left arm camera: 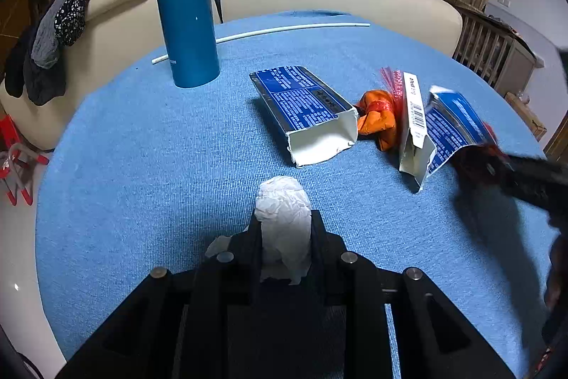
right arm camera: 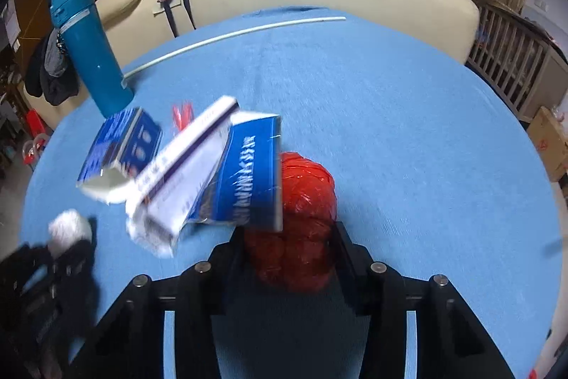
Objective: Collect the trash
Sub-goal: 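Grasp the white tissue with the left gripper while the right grasps the red bag, then carry the white tissue and red bag over the red basket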
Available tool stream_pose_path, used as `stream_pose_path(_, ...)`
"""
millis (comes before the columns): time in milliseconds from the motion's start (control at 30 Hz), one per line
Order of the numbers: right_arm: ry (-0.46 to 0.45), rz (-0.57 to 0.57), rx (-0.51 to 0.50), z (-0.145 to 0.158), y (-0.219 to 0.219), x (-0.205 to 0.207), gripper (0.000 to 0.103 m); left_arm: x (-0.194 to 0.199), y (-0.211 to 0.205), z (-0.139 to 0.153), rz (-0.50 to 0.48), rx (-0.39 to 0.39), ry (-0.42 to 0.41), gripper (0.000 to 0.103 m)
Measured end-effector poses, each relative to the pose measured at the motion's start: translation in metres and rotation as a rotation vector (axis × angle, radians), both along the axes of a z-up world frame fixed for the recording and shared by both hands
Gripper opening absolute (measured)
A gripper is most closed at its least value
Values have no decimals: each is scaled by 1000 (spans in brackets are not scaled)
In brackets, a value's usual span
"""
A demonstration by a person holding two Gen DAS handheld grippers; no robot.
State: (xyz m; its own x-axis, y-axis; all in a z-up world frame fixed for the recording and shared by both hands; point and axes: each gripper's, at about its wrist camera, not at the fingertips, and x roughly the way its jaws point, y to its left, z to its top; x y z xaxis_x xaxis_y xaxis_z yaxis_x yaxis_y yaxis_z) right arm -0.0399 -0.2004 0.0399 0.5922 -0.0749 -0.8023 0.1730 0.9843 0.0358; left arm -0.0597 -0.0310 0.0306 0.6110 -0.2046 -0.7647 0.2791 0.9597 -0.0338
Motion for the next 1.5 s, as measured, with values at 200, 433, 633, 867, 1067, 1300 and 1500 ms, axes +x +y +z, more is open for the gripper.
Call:
stream_pose_path(200,-17,-75,58,5,-12,-61,48,-1,-3,0,2,25,-7,25)
stream_pose_path(433,-92,-96,104,25,-7,-133,48,-14,-14,2,-2,125,-29,25)
stream_pose_path(633,-144,-114,143,35,-12,-171,48,-50,-19,14,-26,104,-7,24)
stream_pose_path(867,-202,-144,191,39,-17,-205,48,-86,-38,30,-75,119,-32,24)
stream_pose_path(1067,-255,-214,225,47,-37,-243,48,-109,-55,50,-114,120,-73,24)
stream_pose_path(1300,-320,-298,254,54,-66,-284,48,-129,-79,72,-162,128,-121,24)
stream_pose_path(1500,-370,-366,275,58,-93,-311,48,-143,-98,87,-208,140,-158,24)
